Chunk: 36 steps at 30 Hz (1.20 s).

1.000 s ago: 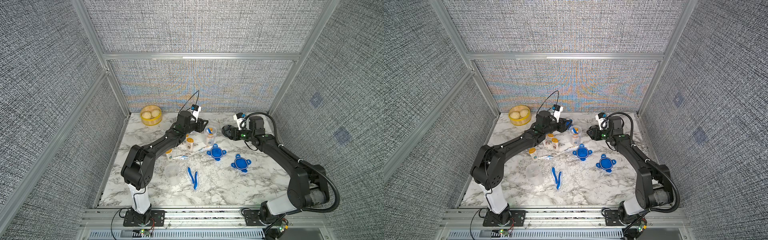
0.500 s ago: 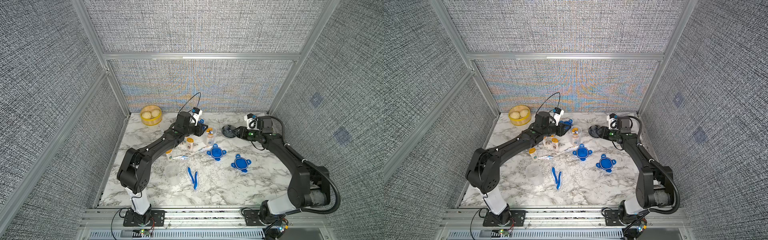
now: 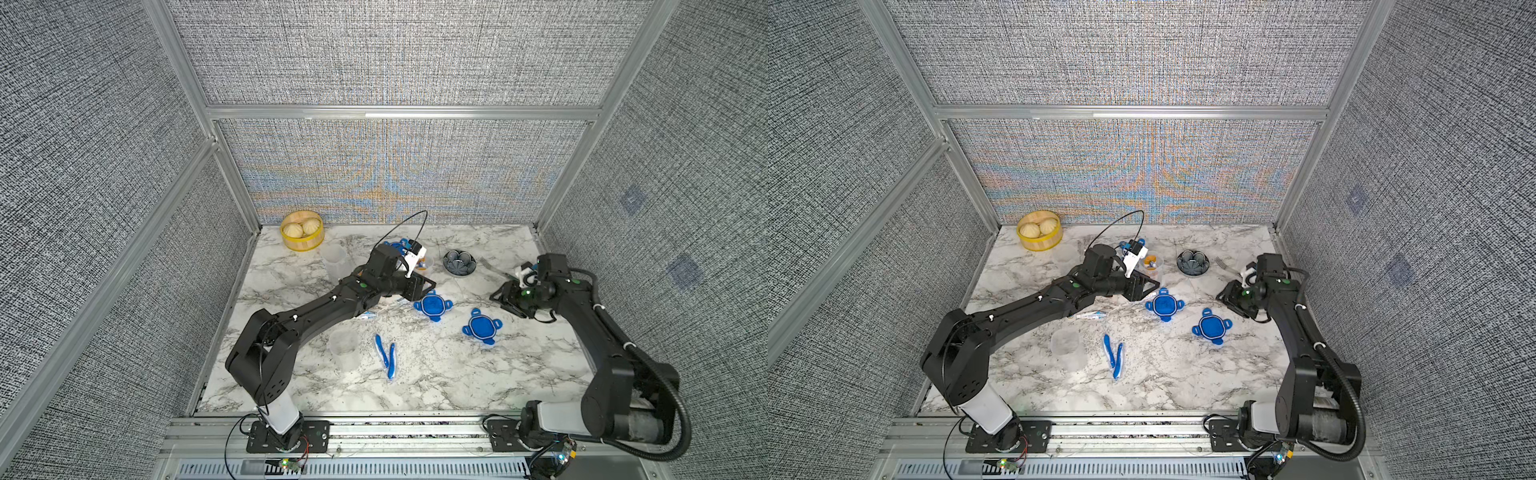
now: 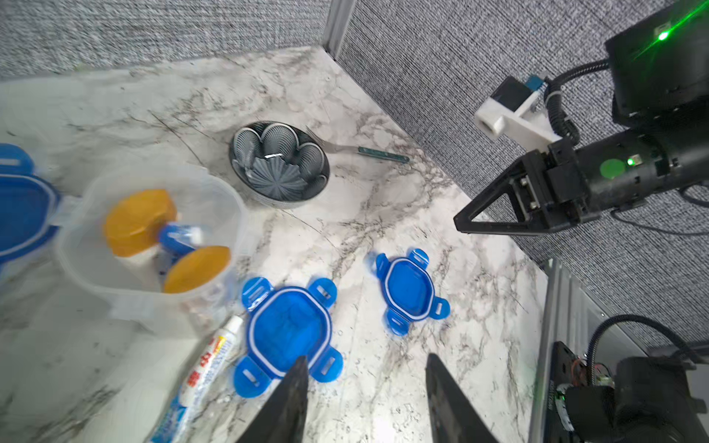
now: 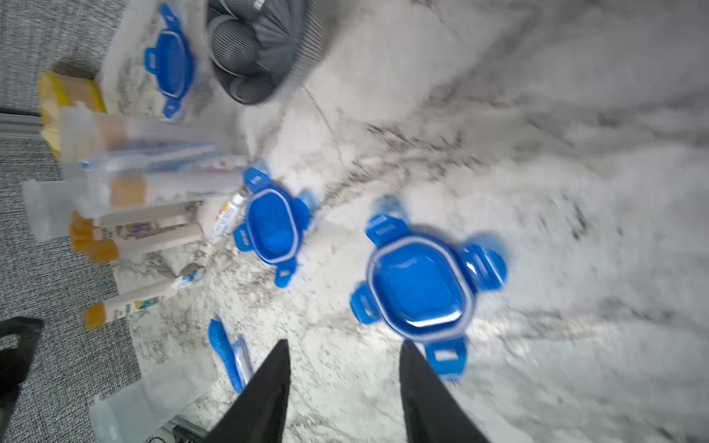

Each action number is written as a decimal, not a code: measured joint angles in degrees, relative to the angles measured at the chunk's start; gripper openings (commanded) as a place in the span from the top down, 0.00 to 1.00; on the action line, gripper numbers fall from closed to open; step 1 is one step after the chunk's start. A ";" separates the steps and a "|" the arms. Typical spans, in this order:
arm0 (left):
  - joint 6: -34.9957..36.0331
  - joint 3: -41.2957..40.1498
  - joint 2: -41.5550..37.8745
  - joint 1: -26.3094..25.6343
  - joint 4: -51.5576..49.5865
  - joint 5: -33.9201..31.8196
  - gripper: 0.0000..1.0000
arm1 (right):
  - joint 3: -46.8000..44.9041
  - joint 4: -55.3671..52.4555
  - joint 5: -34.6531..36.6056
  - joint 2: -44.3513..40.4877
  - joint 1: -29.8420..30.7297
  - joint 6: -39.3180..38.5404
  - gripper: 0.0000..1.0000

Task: Pack away toiletry kits
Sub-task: Pick up the lid from the center of the board.

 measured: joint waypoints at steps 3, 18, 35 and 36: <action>0.00 0.11 0.22 -1.86 -0.26 -0.09 0.51 | -4.66 -4.63 -1.64 -3.13 -4.02 -1.79 0.51; 0.26 2.14 4.11 -4.92 -1.60 -2.16 0.50 | -14.34 -3.34 -6.49 4.59 -6.78 3.54 0.61; 3.08 2.29 5.16 -4.94 -2.29 3.21 0.50 | -17.03 9.33 -9.55 10.64 -6.82 10.80 0.72; 3.10 2.29 5.22 -4.94 -2.25 3.96 0.50 | -17.05 9.99 -9.97 10.93 -6.82 11.04 0.73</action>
